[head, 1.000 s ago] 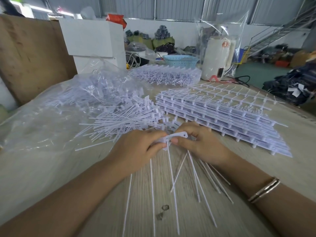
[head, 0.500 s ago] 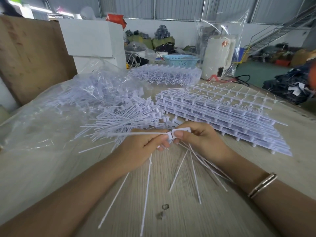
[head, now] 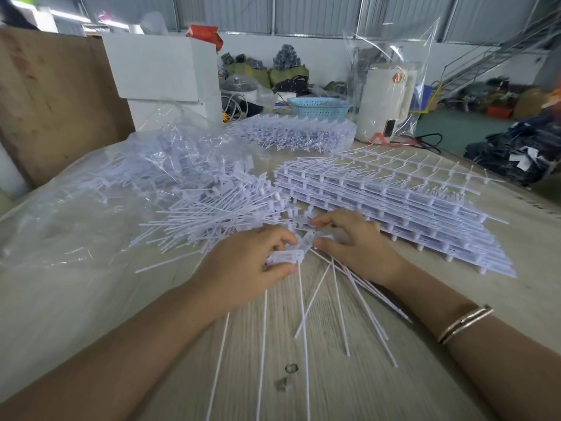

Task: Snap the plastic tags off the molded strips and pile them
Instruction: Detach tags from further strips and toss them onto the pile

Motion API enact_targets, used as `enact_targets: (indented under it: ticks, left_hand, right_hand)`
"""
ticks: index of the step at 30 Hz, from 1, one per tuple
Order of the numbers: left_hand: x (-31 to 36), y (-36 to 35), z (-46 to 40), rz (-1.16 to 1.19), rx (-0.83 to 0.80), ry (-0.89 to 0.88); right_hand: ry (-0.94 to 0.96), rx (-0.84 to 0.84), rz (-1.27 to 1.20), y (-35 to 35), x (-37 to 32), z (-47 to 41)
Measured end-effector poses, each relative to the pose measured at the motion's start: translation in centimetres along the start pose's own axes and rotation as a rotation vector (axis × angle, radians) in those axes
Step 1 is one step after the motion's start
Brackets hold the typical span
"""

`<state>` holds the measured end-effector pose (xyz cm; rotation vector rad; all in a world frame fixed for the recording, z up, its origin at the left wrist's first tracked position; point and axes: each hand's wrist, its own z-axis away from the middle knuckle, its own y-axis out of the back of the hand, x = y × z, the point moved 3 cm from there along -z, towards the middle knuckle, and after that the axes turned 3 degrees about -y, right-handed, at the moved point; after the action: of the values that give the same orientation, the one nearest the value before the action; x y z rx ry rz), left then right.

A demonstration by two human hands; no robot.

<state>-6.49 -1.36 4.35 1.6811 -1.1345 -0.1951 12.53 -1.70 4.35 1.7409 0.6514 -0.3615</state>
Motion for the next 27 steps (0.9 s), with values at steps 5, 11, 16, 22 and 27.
enact_targets:
  ticks: [5,11,16,22,27]
  left_hand:
    - [1.1,-0.2,0.4,-0.075,0.059,-0.033]
    - [2.8,0.5,0.4,-0.092,0.150,-0.139]
    - [2.1,0.7,0.2,-0.066,0.071,-0.112]
    - [2.2,0.3,0.2,-0.089,0.081,-0.115]
    - [1.6,0.5,0.1,-0.079,0.141,-0.105]
  right_hand:
    - [0.123,0.121,-0.088,0.8,-1.7,1.2]
    - [0.204,-0.072,-0.244,-0.8,-2.9,1.6]
    - [-0.022,-0.032,-0.689,0.0,-0.9,0.9]
    - [-0.017,-0.037,-0.810,-0.2,-1.1,0.8]
    - [0.122,-0.103,-0.544,-0.3,-2.0,1.2]
